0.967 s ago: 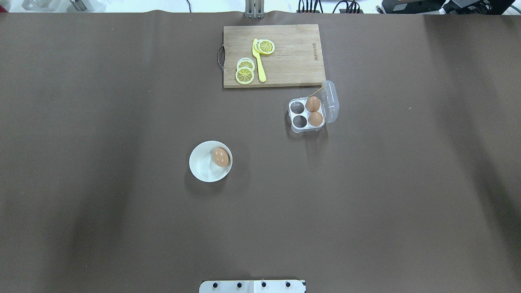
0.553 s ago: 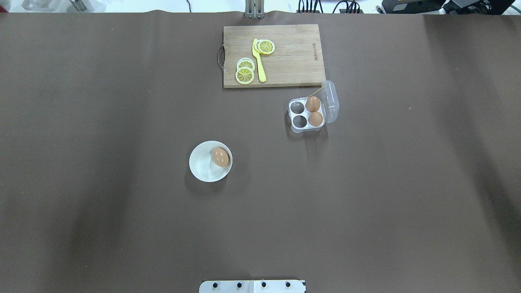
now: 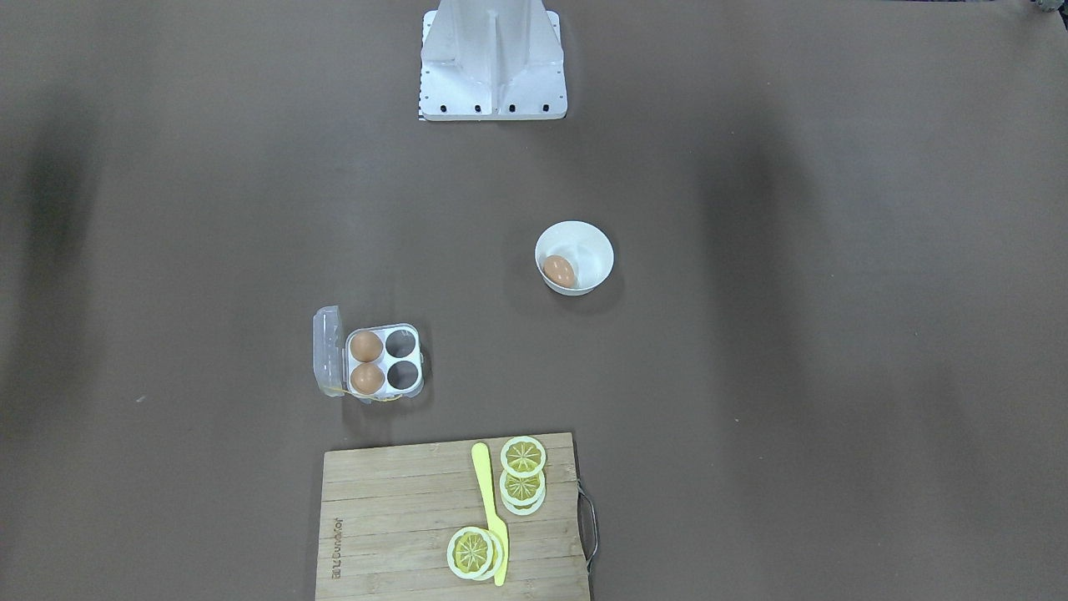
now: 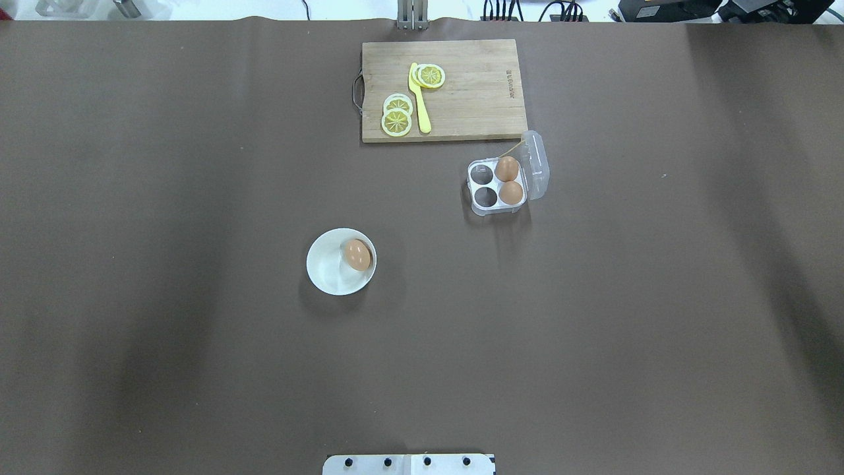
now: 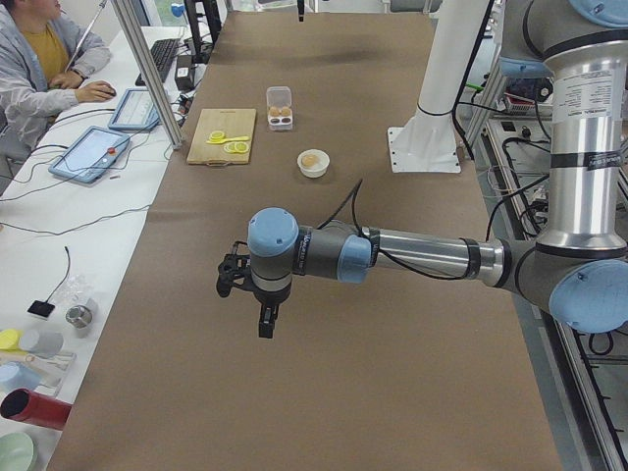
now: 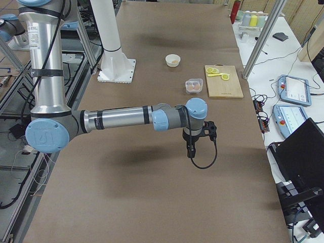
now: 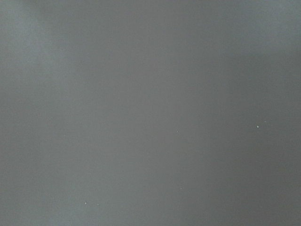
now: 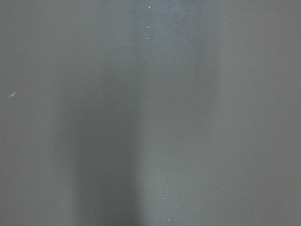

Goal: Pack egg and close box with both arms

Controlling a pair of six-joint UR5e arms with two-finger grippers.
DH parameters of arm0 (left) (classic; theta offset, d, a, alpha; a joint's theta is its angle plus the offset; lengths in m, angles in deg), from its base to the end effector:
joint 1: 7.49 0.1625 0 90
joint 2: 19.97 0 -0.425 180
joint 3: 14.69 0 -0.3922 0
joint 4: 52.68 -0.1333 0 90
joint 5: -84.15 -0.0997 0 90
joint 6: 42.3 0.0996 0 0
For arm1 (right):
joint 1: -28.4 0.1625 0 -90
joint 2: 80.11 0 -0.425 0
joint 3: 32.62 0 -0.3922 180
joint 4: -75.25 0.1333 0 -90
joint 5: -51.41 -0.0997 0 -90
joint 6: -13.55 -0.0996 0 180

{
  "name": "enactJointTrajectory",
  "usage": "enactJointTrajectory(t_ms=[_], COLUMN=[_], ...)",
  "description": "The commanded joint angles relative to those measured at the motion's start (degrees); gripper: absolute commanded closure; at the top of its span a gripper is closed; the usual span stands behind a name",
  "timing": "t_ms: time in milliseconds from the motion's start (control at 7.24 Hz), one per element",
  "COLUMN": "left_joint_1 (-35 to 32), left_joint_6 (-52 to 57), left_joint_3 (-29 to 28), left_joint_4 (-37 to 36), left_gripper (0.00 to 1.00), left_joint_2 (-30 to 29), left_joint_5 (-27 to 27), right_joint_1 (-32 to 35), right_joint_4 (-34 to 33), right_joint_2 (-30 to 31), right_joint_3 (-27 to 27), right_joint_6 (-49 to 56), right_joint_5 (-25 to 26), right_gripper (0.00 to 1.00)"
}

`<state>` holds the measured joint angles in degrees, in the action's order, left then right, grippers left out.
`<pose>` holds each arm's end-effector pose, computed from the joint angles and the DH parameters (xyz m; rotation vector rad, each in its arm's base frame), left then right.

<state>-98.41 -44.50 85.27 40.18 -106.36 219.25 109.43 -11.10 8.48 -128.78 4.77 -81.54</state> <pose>-0.0703 -0.4716 0.5967 0.1435 0.7869 0.0117 -0.0151 -0.5152 0.5878 0.0691 -0.7670 -0.0765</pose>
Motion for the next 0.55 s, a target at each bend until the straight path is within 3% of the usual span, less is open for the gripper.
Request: enactJointTrajectory(t_ms=[0, 415], left_joint_1=[0.13, 0.39], left_joint_6=[0.17, -2.96], left_joint_3=[-0.64, 1.03], left_joint_4=[0.22, 0.31], left_gripper=[0.02, 0.02], left_joint_2=[0.86, 0.96], left_joint_5=[4.11, 4.21], right_joint_1=[-0.26, -1.05], right_joint_4=[0.04, 0.04], right_joint_2=[-0.18, -0.88], right_joint_3=[0.01, -0.34], right_joint_6=[-0.09, -0.27], right_joint_5=[-0.03, -0.03], right_gripper=[0.0, 0.0])
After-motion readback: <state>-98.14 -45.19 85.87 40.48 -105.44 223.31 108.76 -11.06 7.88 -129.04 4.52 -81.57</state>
